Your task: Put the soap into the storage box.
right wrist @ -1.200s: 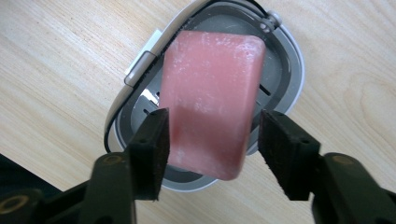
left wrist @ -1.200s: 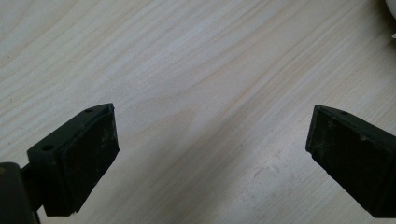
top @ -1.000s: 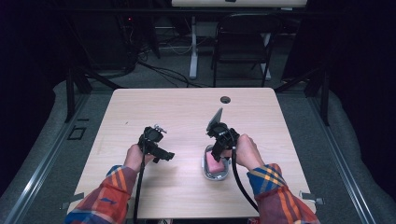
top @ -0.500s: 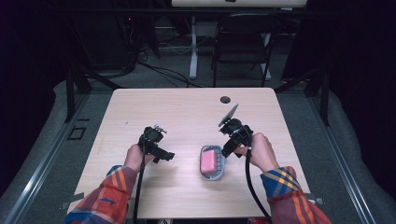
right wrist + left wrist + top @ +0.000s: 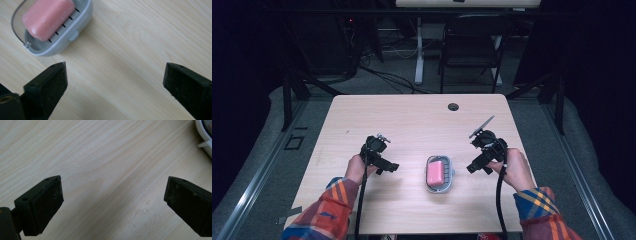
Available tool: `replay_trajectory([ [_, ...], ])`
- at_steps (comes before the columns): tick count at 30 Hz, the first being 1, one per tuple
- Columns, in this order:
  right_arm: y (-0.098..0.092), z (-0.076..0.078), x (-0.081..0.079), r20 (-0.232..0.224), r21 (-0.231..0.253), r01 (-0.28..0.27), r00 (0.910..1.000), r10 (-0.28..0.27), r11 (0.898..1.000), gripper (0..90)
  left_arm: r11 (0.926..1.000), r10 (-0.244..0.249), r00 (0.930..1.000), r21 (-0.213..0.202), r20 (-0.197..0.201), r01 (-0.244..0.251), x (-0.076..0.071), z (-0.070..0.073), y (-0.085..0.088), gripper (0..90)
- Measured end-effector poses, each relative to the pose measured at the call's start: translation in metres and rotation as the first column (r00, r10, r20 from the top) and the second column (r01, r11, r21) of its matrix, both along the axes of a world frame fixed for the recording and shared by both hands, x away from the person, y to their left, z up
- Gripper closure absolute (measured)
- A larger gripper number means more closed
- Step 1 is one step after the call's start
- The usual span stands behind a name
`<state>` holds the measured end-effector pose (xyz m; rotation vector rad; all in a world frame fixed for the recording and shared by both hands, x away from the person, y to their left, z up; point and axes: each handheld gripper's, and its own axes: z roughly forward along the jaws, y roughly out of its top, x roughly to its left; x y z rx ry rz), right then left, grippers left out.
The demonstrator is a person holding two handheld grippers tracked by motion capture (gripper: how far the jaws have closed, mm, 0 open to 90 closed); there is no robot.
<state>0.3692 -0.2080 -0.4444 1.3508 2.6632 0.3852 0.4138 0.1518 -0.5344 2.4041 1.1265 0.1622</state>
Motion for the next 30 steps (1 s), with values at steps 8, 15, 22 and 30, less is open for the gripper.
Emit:
replay_trajectory([
  [8, -0.028, -0.012, -0.009, 0.015, -0.009, 0.022, 0.9996, -0.022, 1.0, 0.0, 1.0, 0.0, 1.0, 0.001, -0.001, 0.0, 0.0, 0.0, 0.0, 2.1],
  [15, -0.048, -0.025, -0.02, 0.049, 0.013, 0.028, 0.9984, -0.028, 1.0, 0.0, 1.0, 0.0, 1.0, 0.0, -0.005, 0.0, 0.0, -0.001, 0.0, 2.0],
  [22, -0.066, -0.041, -0.032, 0.06, 0.041, 0.047, 0.997, -0.049, 0.998, 0.0, 1.0, -0.002, 1.0, 0.002, -0.007, 0.002, 0.0, -0.001, 0.0, 2.0],
  [30, -0.074, -0.058, -0.036, 0.048, 0.078, 0.016, 0.9986, -0.02, 0.997, 0.0, 1.0, -0.005, 1.0, 0.001, -0.006, 0.005, 0.001, -0.001, -0.001, 1.8],
])
